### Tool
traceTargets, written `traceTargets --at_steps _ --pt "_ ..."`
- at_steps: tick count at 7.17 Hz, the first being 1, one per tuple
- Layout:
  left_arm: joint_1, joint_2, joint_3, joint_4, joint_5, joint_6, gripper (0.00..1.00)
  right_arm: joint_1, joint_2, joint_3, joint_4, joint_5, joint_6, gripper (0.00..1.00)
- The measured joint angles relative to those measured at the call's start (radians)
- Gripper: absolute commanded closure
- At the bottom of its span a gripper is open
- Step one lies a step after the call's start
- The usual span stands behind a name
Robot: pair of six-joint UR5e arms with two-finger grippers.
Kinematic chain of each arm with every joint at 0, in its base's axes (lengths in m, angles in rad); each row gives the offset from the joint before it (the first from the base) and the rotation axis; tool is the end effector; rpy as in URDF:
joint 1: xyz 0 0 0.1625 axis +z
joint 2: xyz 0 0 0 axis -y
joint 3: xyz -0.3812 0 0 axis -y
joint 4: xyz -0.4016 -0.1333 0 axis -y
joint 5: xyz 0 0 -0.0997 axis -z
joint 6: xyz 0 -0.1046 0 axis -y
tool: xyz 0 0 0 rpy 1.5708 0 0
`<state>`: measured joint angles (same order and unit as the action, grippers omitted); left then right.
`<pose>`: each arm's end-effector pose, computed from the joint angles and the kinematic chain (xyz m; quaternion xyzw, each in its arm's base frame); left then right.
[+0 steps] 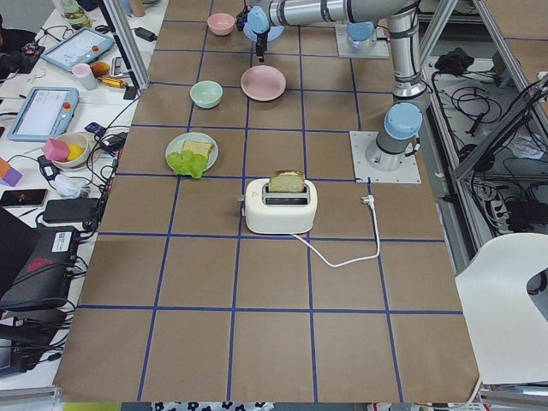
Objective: Stack three plates with pink and blue
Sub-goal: 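Release pink plate and retract left arm while right gripper carries blue plate toward stack, then lower the blue plate onto the pink plate with the right gripper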
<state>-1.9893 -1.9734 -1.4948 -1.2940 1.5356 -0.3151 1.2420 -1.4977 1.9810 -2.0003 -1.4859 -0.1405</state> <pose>-0.3788 -0.5146 0.2750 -0.0512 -0.9982 -0.0295 0.0075 -0.0196 -0.4977 0.2466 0.0950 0.9942 0.0163 0.0475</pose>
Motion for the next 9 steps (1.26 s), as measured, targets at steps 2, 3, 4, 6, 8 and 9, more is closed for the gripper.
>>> traceTargets --at_steps 2,3,4,6,8,9 --pt "0.138 0.085 -0.009 -0.087 -0.003 0.117 0.00 0.135 0.000 -0.002 -0.021 -0.008 0.171 1.00" --pt "0.203 0.129 -0.013 -0.121 -0.003 0.159 0.00 0.210 -0.001 -0.003 -0.038 -0.009 0.268 1.00" --pt "0.255 0.173 -0.015 -0.165 -0.001 0.181 0.00 0.288 0.001 -0.002 -0.075 -0.007 0.369 1.00" --pt "0.299 0.279 -0.003 -0.281 0.011 0.194 0.00 0.426 0.039 0.007 -0.176 -0.015 0.495 1.00" --pt "0.300 0.347 -0.003 -0.306 0.018 0.196 0.00 0.494 0.071 0.010 -0.234 -0.016 0.568 1.00" --pt "0.303 0.359 -0.011 -0.305 0.019 0.196 0.00 0.506 0.080 0.012 -0.246 -0.015 0.585 1.00"
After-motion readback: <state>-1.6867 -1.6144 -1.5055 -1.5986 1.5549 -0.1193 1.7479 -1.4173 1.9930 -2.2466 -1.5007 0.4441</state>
